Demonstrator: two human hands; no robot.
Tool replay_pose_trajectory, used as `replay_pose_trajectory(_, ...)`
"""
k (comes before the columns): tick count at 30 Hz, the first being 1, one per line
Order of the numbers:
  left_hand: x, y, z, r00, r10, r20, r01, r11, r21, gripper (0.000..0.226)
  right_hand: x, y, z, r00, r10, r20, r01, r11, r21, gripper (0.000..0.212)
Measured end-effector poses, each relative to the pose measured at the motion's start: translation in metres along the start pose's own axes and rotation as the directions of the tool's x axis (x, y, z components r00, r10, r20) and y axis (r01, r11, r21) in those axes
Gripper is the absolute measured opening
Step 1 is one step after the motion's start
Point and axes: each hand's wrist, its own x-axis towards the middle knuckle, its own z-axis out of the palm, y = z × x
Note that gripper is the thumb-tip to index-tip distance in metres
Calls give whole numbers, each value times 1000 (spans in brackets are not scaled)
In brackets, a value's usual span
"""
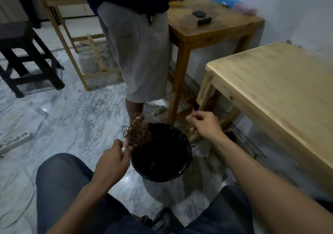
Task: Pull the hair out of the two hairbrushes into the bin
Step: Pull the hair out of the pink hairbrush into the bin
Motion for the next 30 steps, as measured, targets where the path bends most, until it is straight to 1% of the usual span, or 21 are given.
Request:
replay_pose_trajectory(3, 3, 11, 2, 1000, 10, -2, -10, 999, -40, 26, 2, 4, 0, 999, 16, 51, -15, 1000, -23, 13)
replay_pose_trajectory(5, 2, 19, 4, 1000, 21, 12, -20, 998, -63, 24, 3, 6, 2, 997, -2, 76, 6, 998, -61, 15)
replay_pose_trajectory(9, 1, 31, 4, 999, 23, 25, -21, 996, -91, 22, 5, 7, 10, 995, -30, 91, 46, 982, -184, 26)
replay_pose_trajectory(11, -1, 35, 3, 999, 24, 26, -21, 994, -106, 21, 4, 5, 14, 994, -40, 102, 57, 984, -166, 35)
replay_pose_trajectory(12, -1, 37, 3, 999, 25, 28, -21, 993, -114, 21, 2, 4, 17, 992, -43, 122, 58, 991, -124, 40)
replay_pose_trajectory(13, -2, 38, 2, 999, 25, 29, -21, 992, -123, 21, -1, 2, 18, 984, -43, 173, 55, 996, -66, 44)
replay_pose_trajectory(15, -4, 41, 1, 999, 29, 24, -26, 991, -133, 20, -6, 0, 22, 938, -30, 346, 18, 999, 39, 51)
replay_pose_trajectory(16, -5, 43, 1, 999, 29, 19, -27, 990, -140, 21, -10, 0, 23, 905, -30, 423, 8, 999, 53, 53)
replay_pose_trajectory(17, -5, 44, 0, 1000, 26, 14, -24, 988, -150, 21, -12, 2, 26, 882, -35, 470, 15, 999, 45, 52)
replay_pose_trajectory(18, -5, 46, 0, 1000, 21, 10, -20, 987, -159, 21, -14, 3, 29, 876, -45, 480, 43, 999, 15, 46)
replay_pose_trajectory(19, -5, 47, -1, 1000, 17, 7, -16, 986, -164, 21, -15, 6, 32, 888, -61, 456, 81, 996, -24, 36)
replay_pose_trajectory(21, -6, 50, -2, 1000, 13, -5, -13, 985, -172, 22, -14, 11, 35, 929, -91, 359, 125, 989, -73, 17)
replay_pose_trajectory(23, -7, 52, -4, 1000, -9, -24, 4, 978, -207, 22, -11, 17, 34, 960, -77, 268, 102, 991, -83, 11)
replay_pose_trajectory(27, -5, 51, -13, 994, -65, -82, 34, 944, -329, 27, -4, 33, 27, 990, -9, 141, 42, 972, -230, 14)
replay_pose_trajectory(30, -2, 54, -18, 988, -93, -122, 38, 919, -392, 27, 1, 45, 24, 997, 13, 78, 18, 924, -383, 21)
